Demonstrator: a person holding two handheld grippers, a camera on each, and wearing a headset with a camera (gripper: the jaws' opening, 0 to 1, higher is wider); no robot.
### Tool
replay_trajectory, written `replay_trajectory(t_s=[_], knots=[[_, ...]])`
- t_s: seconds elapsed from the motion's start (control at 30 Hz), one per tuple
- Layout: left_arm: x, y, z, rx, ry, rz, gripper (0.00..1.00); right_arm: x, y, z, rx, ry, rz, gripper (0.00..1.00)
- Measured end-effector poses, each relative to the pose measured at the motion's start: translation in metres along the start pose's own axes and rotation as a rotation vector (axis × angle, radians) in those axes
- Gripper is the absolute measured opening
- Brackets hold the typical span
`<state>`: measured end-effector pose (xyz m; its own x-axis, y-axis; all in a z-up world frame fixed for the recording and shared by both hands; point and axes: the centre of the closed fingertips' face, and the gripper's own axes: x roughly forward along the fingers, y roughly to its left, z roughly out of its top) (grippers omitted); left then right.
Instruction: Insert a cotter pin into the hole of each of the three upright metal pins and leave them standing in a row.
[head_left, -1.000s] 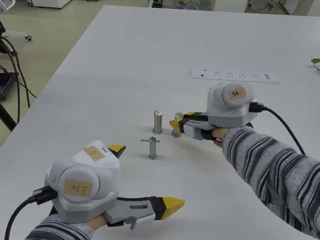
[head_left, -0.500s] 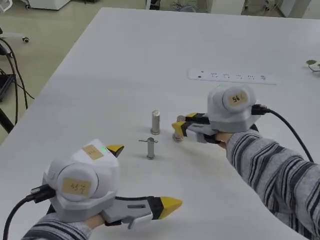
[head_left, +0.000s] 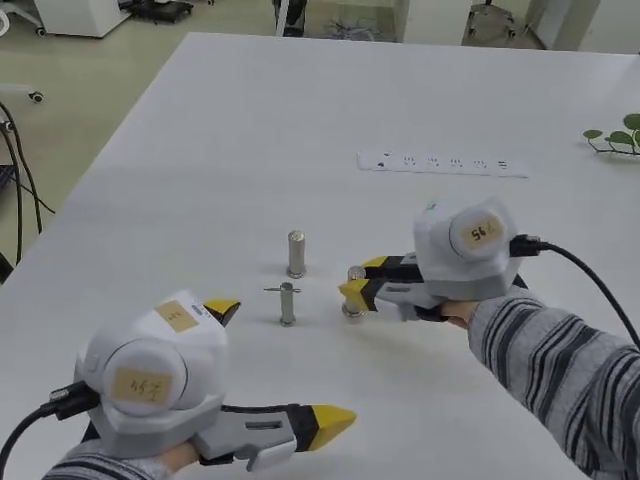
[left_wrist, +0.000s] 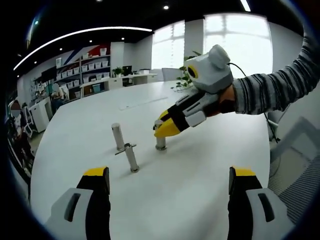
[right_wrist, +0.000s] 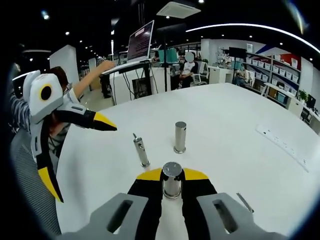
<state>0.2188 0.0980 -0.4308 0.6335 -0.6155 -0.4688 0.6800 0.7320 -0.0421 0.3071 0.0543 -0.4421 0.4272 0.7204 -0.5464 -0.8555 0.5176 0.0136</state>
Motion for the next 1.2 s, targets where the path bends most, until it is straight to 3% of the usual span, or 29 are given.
replay_trajectory(t_s=[0.27, 0.73, 0.9, 1.2], knots=[[-0.003, -0.010, -0.001, 0.024, 0.001, -0.019, 0.99, -0.011, 0.017, -0.015, -0.047, 0.022, 0.059, 0.08], [-0.005, -0.012, -0.001, 0.024, -0.004, -0.014, 0.99, -0.025, 0.037, -0.032, -0.097, 0.035, 0.139, 0.08], [-0.006, -0.013, -0.002, 0.021, -0.005, -0.013, 0.99, -0.027, 0.039, -0.034, -0.103, 0.029, 0.146, 0.08], [-0.006, -0.013, -0.005, 0.019, 0.007, -0.013, 0.99, -0.028, 0.039, -0.034, -0.118, 0.033, 0.112, 0.09]])
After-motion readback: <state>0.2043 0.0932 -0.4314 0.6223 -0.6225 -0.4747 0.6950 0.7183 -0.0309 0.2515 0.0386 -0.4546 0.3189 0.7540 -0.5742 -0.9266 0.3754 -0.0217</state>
